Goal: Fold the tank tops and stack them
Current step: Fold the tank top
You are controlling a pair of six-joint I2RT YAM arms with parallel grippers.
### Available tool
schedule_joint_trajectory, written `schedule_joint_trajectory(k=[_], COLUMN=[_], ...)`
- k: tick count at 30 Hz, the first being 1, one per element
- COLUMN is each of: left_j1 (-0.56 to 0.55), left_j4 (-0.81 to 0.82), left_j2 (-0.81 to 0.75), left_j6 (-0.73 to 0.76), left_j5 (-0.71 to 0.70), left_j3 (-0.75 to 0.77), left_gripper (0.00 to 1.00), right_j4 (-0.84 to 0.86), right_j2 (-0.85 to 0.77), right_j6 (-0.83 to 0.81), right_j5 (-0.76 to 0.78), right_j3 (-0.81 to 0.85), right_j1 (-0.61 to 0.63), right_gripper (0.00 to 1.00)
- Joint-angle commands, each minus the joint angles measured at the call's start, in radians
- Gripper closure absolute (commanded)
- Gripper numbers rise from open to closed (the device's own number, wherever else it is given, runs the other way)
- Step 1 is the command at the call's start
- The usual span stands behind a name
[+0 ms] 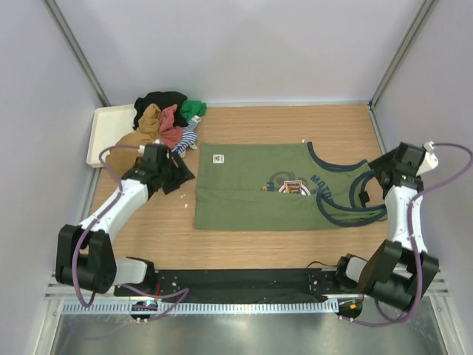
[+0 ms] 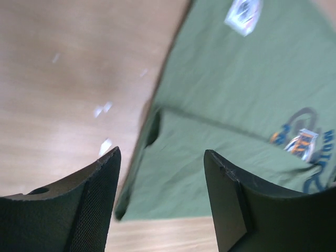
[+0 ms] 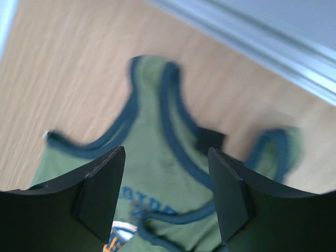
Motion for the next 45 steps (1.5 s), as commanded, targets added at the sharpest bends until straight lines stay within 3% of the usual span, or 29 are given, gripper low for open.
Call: schedule_joint_trajectory(k=[1, 3, 7, 10, 14, 22, 34, 38, 45], left_j1=[0.001, 0.001, -0.002, -0.004, -0.003, -0.003, -0.004, -0.004, -0.006], left_j4=[0.123, 0.153, 0.171, 0.184, 0.184, 0.052, 0.006, -0.013, -0.037], left_j2=[0.077, 0.118, 0.282, 0.388, 0.586, 0.776, 0.862, 0.892, 0.939], left_j6=[0.087, 0.098, 0.113, 0.114, 0.117, 0.193, 0.219, 0.225, 0.223], left_j5=[0.040, 0.034, 0.006, 0.019, 0.034, -0.023, -0.035, -0.037, -0.035], left_j3=[0.137, 0.202, 0.327, 0.428, 0.604, 0.859, 0.922, 0.939, 0.962], left_gripper=[0.34, 0.28, 0.26, 0.27, 0.31, 0.37, 0.38, 0.38, 0.40], right_j4=[0.107, 0.119, 0.154, 0.140, 0.081, 0.034, 0.002, -0.010, -0.025], right_j2=[0.137, 0.257, 0.459, 0.559, 0.735, 0.947, 1.048, 1.059, 1.047], right_j6=[-0.073, -0.082, -0.104, -0.107, -0.136, -0.168, -0.193, -0.197, -0.210], right_j5=[-0.255, -0.299, -0.244, -0.260, -0.234, -0.221, -0.195, -0.177, -0.080], right_j3=[0.131, 0.185, 0.345, 0.474, 0.649, 0.849, 0.897, 0.897, 0.881], right_j1=[0.087, 0.148, 0.331, 0.365, 0.394, 0.440, 0.489, 0.491, 0.499], right_gripper=[0.32, 0.33, 0.39, 0.47, 0.48, 0.51, 0.55, 0.61, 0.55])
